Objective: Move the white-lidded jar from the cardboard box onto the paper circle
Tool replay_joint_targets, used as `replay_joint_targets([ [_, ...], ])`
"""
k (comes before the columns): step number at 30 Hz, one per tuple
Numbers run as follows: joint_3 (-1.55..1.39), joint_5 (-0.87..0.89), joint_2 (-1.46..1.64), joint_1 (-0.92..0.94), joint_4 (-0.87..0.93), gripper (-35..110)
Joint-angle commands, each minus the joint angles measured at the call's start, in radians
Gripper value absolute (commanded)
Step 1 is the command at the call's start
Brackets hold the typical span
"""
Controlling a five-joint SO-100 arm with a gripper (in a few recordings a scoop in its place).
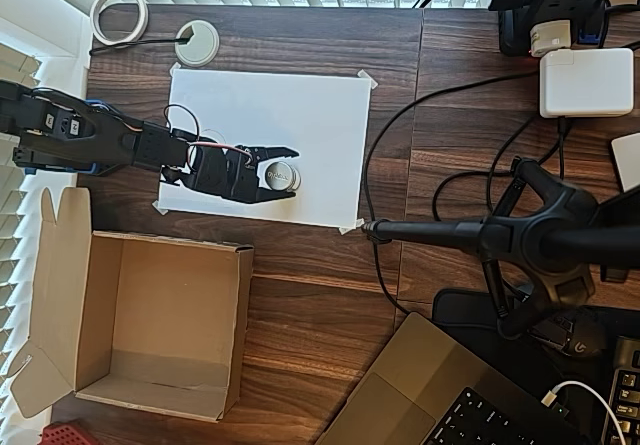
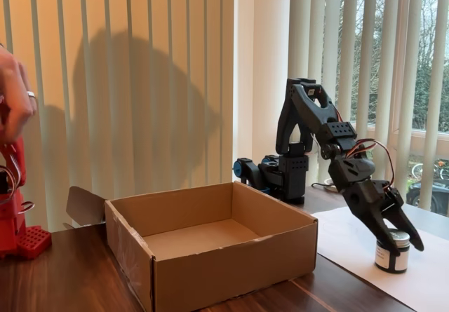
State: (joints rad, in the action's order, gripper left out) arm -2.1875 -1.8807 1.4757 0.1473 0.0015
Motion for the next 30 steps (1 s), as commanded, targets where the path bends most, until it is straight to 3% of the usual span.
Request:
replay_joint_targets([
  [1,0.020,0.002,0.166,0.020,-0.097,37],
  [6,0.018,0.110,0.279,0.018,-0.187,37],
  [12,-0.110,0.465,0.518,-0.002,-0.150,33],
  [19,-0.391,1.075,0.908,-0.064,-0.098,32],
  [23,-0.517,1.305,1.175,-0.118,0.091,31],
  [30,-0.701,1.536,1.563,-0.170,0.548,21],
])
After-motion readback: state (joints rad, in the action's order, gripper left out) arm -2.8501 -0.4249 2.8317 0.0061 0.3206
